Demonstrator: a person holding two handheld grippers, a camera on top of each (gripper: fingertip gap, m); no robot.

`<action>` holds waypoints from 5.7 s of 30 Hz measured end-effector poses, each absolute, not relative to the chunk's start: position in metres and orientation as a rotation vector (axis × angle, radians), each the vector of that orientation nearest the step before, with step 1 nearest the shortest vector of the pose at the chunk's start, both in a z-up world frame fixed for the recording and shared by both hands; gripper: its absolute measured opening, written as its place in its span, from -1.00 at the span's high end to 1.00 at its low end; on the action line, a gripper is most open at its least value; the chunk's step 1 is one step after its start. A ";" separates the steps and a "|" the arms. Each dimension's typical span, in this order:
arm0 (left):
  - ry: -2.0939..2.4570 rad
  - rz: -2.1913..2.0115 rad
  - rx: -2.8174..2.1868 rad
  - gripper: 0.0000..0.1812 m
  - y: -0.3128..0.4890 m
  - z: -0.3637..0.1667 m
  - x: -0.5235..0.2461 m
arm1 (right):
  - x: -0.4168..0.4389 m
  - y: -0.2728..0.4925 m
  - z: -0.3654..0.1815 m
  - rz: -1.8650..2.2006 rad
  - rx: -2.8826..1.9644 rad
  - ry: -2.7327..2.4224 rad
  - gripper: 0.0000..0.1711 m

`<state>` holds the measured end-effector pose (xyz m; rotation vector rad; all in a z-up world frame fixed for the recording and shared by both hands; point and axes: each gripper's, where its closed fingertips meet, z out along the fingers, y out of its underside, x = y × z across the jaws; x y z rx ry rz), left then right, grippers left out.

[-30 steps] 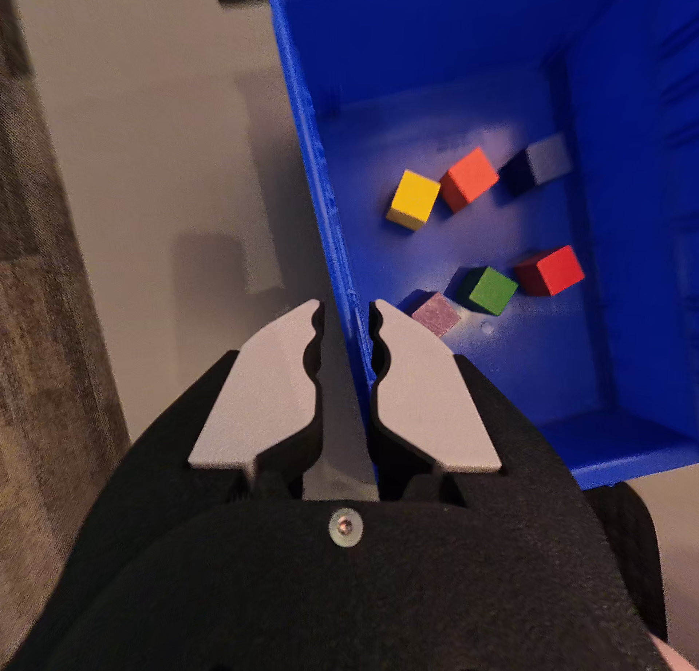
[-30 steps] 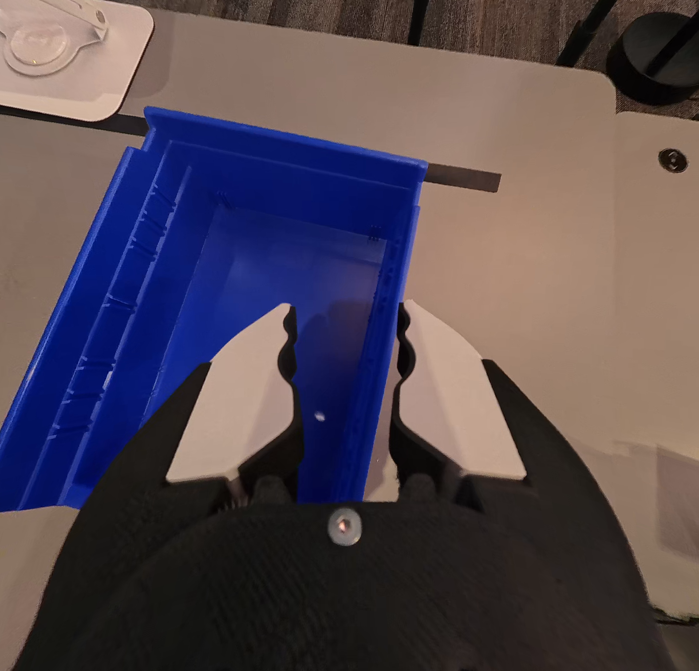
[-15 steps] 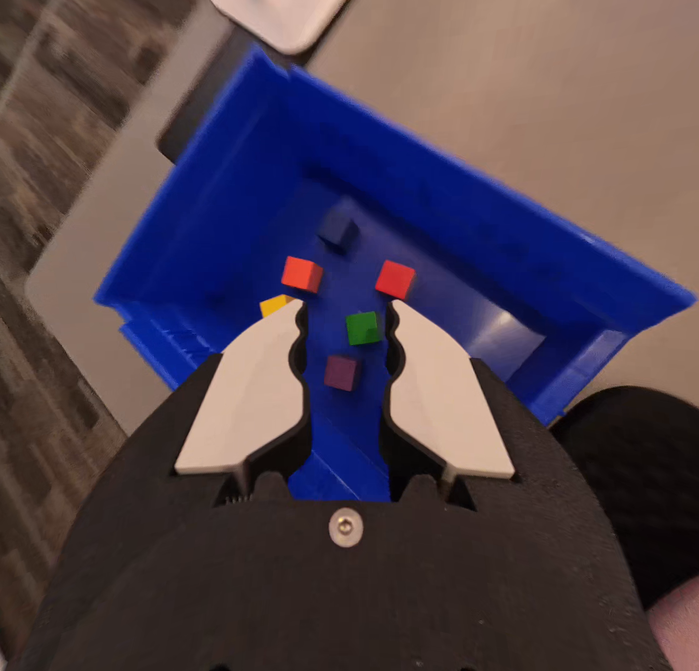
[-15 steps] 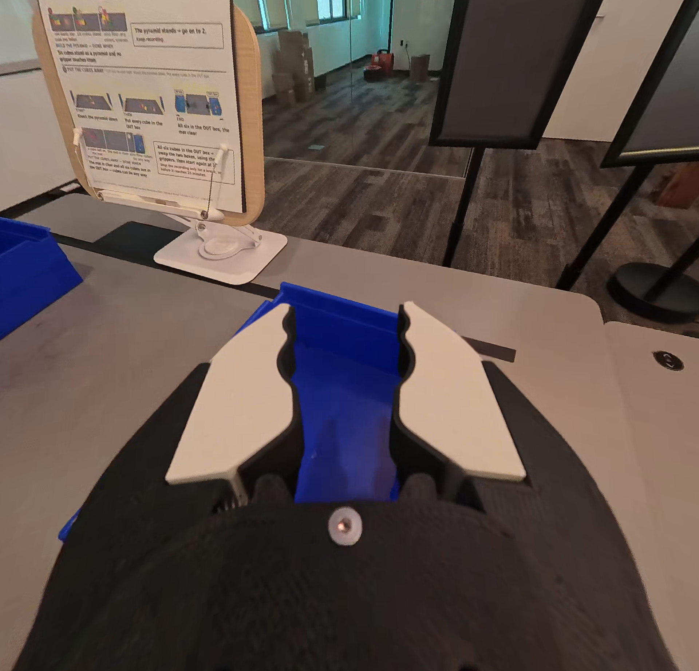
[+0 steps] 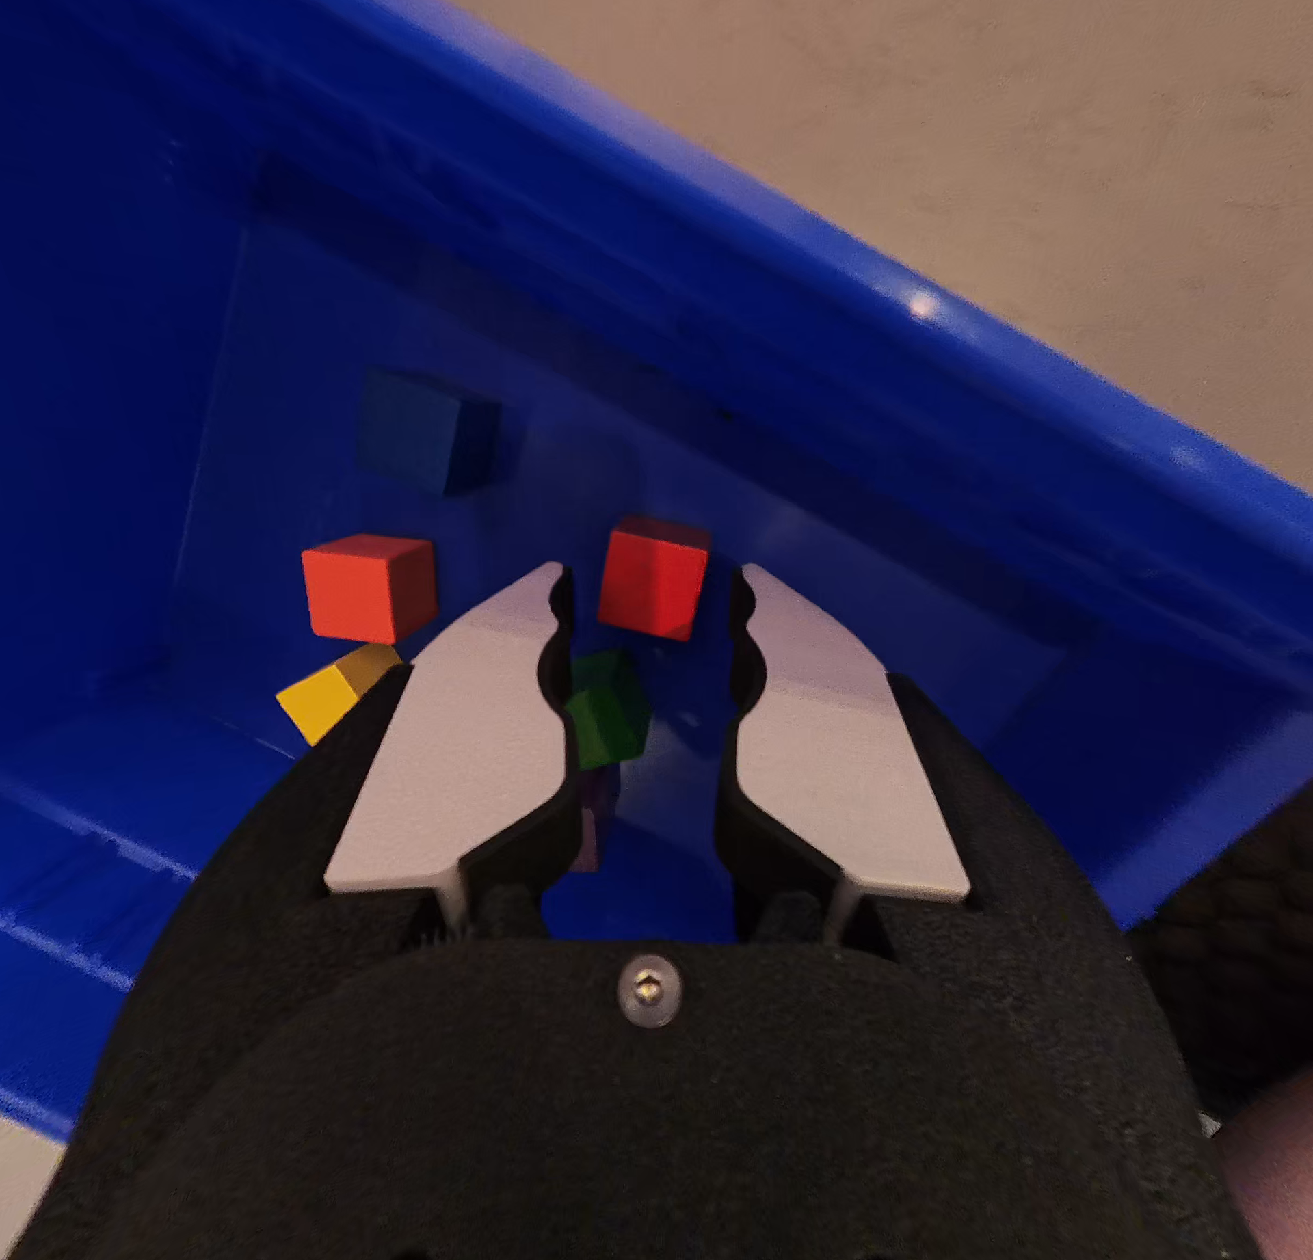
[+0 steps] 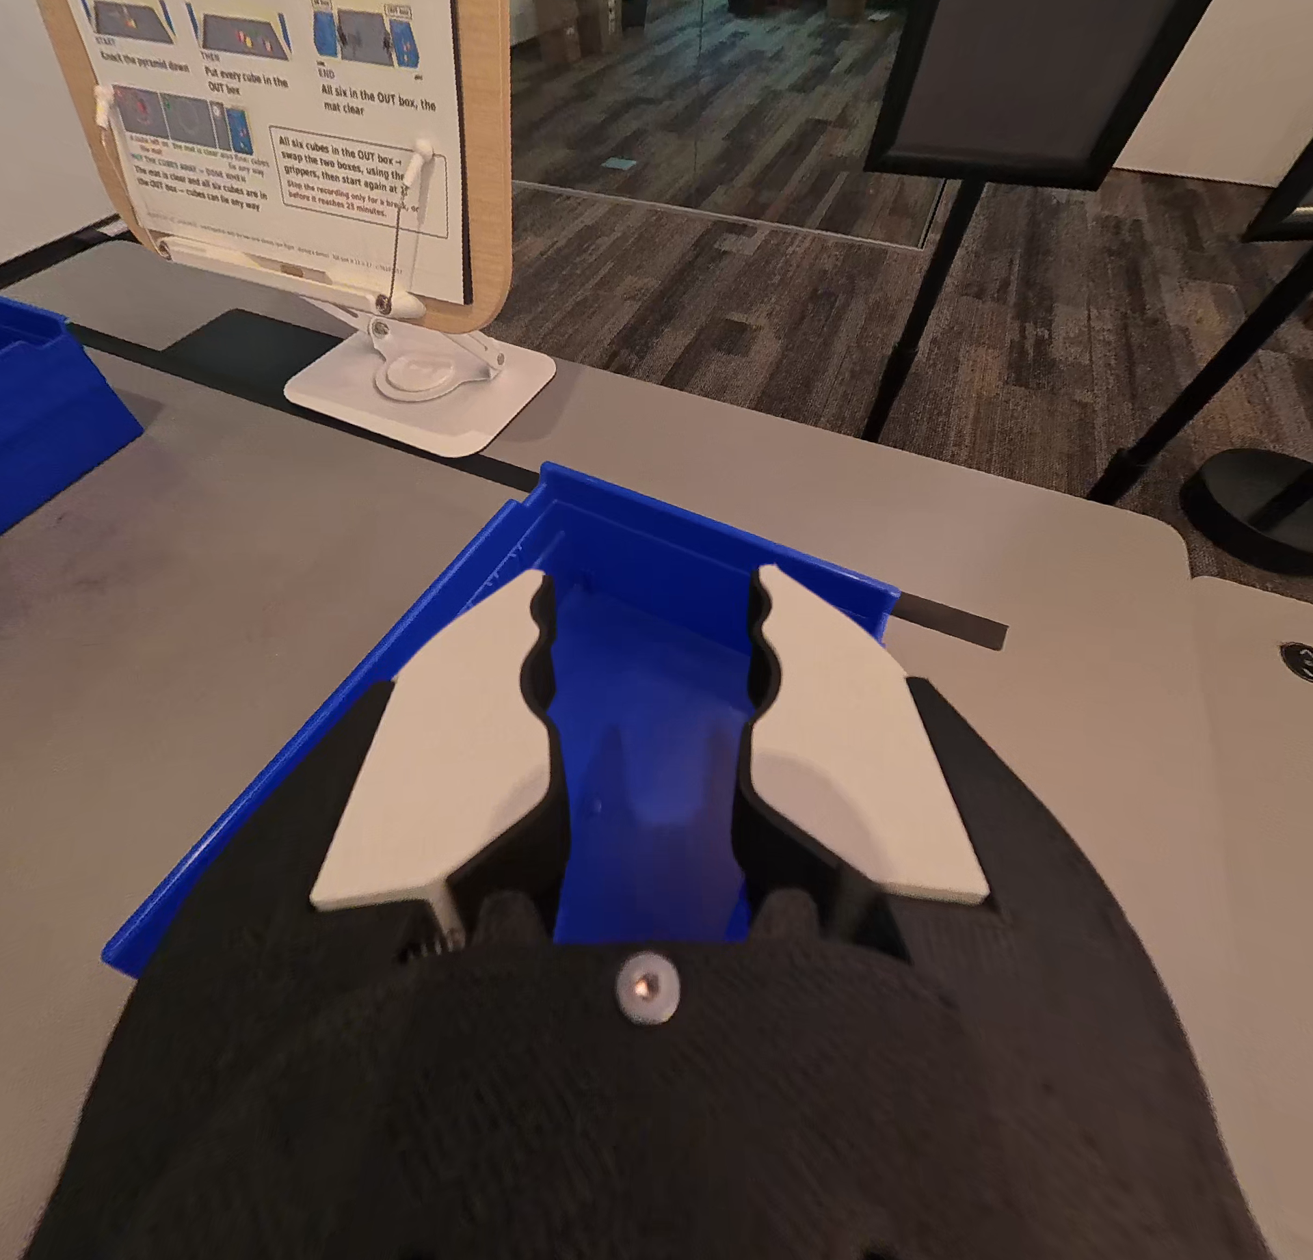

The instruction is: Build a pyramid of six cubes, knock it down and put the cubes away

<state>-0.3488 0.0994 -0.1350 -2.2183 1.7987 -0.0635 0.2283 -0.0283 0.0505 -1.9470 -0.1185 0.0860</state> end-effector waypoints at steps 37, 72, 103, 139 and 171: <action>2.145 -0.407 -1.712 0.68 -0.041 -0.097 -0.042 | 0.242 -0.060 0.079 0.131 -1.837 -0.097 0.43; 2.314 -0.214 -1.747 0.68 -0.038 -0.158 -0.036 | 0.234 -0.049 0.064 0.165 -1.886 -0.170 0.42; 1.358 -0.209 -2.274 0.67 0.102 -0.074 -0.364 | 0.237 -0.051 0.059 0.188 -1.898 -0.145 0.42; 1.657 -0.266 -1.874 0.69 0.055 0.051 -0.228 | 0.242 -0.055 0.052 0.193 -1.928 -0.136 0.44; 2.377 -0.075 -1.700 0.69 -0.028 -0.149 -0.067 | 0.244 -0.059 0.055 0.231 -1.905 -0.152 0.43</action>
